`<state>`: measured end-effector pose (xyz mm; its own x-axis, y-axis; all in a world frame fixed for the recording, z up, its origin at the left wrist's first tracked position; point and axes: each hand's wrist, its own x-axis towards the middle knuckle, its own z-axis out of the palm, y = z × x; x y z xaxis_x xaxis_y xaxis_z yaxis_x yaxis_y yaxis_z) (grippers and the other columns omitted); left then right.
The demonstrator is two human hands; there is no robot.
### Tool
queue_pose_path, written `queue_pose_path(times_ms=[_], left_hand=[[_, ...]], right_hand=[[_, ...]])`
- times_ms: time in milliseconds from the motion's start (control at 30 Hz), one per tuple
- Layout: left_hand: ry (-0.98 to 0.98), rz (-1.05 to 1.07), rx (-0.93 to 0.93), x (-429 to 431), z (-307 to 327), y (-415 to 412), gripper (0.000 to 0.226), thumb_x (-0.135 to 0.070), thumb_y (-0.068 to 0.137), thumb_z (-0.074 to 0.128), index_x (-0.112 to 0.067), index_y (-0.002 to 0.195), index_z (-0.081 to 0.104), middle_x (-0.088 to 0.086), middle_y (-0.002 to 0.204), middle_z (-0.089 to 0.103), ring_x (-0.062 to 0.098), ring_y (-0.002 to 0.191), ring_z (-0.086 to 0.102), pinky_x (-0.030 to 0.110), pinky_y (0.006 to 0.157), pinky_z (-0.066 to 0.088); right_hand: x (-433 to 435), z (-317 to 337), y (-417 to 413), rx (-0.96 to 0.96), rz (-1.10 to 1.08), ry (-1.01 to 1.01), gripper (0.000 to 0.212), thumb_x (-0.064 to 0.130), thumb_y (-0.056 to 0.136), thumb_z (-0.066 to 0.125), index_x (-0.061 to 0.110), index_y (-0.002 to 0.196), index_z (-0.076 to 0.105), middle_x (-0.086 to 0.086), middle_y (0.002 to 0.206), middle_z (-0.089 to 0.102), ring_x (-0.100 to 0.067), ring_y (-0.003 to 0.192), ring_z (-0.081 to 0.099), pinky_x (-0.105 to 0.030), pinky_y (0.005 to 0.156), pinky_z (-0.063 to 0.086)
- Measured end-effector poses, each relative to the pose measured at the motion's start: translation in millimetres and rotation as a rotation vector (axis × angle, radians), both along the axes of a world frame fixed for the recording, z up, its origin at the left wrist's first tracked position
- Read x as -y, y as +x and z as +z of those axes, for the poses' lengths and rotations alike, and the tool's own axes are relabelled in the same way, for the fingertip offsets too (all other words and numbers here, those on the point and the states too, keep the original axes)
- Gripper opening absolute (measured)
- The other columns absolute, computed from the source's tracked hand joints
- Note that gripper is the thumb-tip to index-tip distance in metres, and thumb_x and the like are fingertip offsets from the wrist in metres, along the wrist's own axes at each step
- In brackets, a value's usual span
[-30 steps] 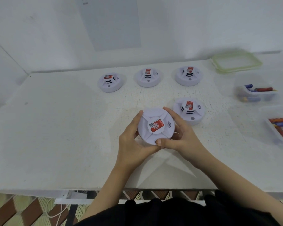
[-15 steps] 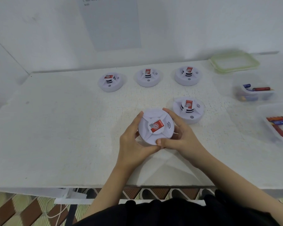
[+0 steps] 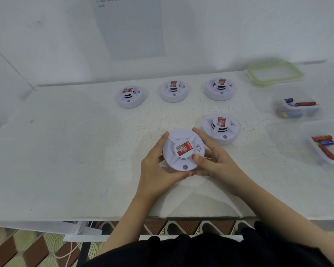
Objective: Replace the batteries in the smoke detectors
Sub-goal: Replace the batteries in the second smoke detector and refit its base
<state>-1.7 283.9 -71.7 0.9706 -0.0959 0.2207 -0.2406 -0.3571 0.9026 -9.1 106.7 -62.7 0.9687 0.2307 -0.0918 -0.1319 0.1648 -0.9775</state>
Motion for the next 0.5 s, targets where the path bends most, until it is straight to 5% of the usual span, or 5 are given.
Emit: queue_pose_path(times_ms=[267,433,500], left_hand=[[-0.008,-0.009,0.007,-0.2,0.7,-2.2,0.098,-0.041,0.056,0.091,-0.017,0.14,0.046,-0.01,0.129,0.06,-0.002,0.118,0.055,0.023,0.093,0.052],[-0.003,-0.019,0.036,1.7,6.6,-5.2,0.082,-0.044,0.058,0.083,-0.04,0.131,0.045,-0.036,0.118,0.057,-0.011,0.114,0.054,0.011,0.088,0.048],[-0.004,-0.013,0.019,1.3,4.6,-4.6,0.089,-0.047,0.057,0.083,-0.031,0.136,0.046,-0.029,0.121,0.058,-0.009,0.116,0.054,0.018,0.091,0.051]], right_hand=[[0.3,0.2,-1.1,-0.002,0.002,-0.015,0.066,0.021,0.079,0.064,0.037,0.138,0.038,-0.005,0.122,0.064,-0.022,0.105,0.066,-0.037,0.078,0.057],[0.4,0.5,-2.2,-0.009,0.0,-0.02,0.067,0.021,0.079,0.064,0.035,0.139,0.039,-0.005,0.121,0.064,-0.023,0.104,0.066,-0.04,0.08,0.057],[0.5,0.3,-2.5,-0.011,0.002,-0.015,0.067,0.02,0.08,0.064,0.034,0.14,0.038,-0.006,0.12,0.065,-0.024,0.104,0.066,-0.041,0.08,0.057]])
